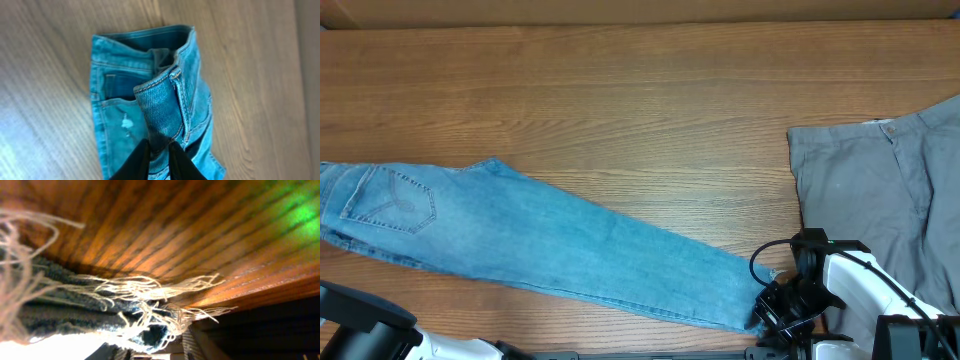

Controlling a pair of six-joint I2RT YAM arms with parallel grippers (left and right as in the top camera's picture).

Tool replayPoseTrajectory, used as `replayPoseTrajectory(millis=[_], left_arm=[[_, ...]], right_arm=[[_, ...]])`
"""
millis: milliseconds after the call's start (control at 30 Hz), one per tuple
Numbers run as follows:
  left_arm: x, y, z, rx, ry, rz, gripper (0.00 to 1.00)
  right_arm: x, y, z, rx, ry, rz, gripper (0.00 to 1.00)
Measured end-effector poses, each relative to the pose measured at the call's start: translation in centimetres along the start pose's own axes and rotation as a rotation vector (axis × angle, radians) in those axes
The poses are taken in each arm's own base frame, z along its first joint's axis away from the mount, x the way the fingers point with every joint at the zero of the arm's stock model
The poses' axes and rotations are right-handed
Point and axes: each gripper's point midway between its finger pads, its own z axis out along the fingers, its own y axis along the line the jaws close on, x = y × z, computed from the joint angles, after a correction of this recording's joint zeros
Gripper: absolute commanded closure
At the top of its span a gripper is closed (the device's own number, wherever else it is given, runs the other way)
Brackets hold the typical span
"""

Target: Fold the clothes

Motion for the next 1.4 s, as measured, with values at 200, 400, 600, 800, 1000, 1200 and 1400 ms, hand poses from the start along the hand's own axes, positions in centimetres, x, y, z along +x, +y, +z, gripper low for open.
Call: replayPoseTrajectory(millis=[200, 400, 600, 800, 1000, 1200, 1400], left_arm=[[-0.3, 2.0, -0.1, -0.115, -0.023, -0.007, 0.15], [-2.3, 0.6, -0.2, -0.048, -0.100, 0.023, 0.08], [-2.0, -1.3, -0.2, 0.044, -0.079, 0.070, 0.15], [0.4, -5.2, 0.5, 0.150, -0.012, 0.226, 0.35], [6.3, -10.5, 1.7, 0.195, 0.123, 0.472, 0.63], [11.3, -13.6, 3.4, 0.135, 0.191, 0.670, 0.57], [16.3, -11.6, 6.8, 0.033, 0.294, 0.750, 0.40]], right_arm=[[0.0, 0.0, 0.0, 0.000, -0.001, 0.002, 0.63], [0.0, 0.0, 0.0, 0.000, 0.000, 0.002, 0.63], [0.1, 0.3, -0.1, -0.016, 0.007, -0.040, 0.64], [-0.6, 3.5, -2.4, -0.102, -0.035, -0.148, 0.61], [-1.8, 7.1, -5.6, -0.210, -0.142, -0.251, 0.58], [-2.3, 6.8, -5.5, -0.194, -0.159, -0.194, 0.61], [-2.5, 4.4, -3.0, -0.117, -0.120, -0.046, 0.44]])
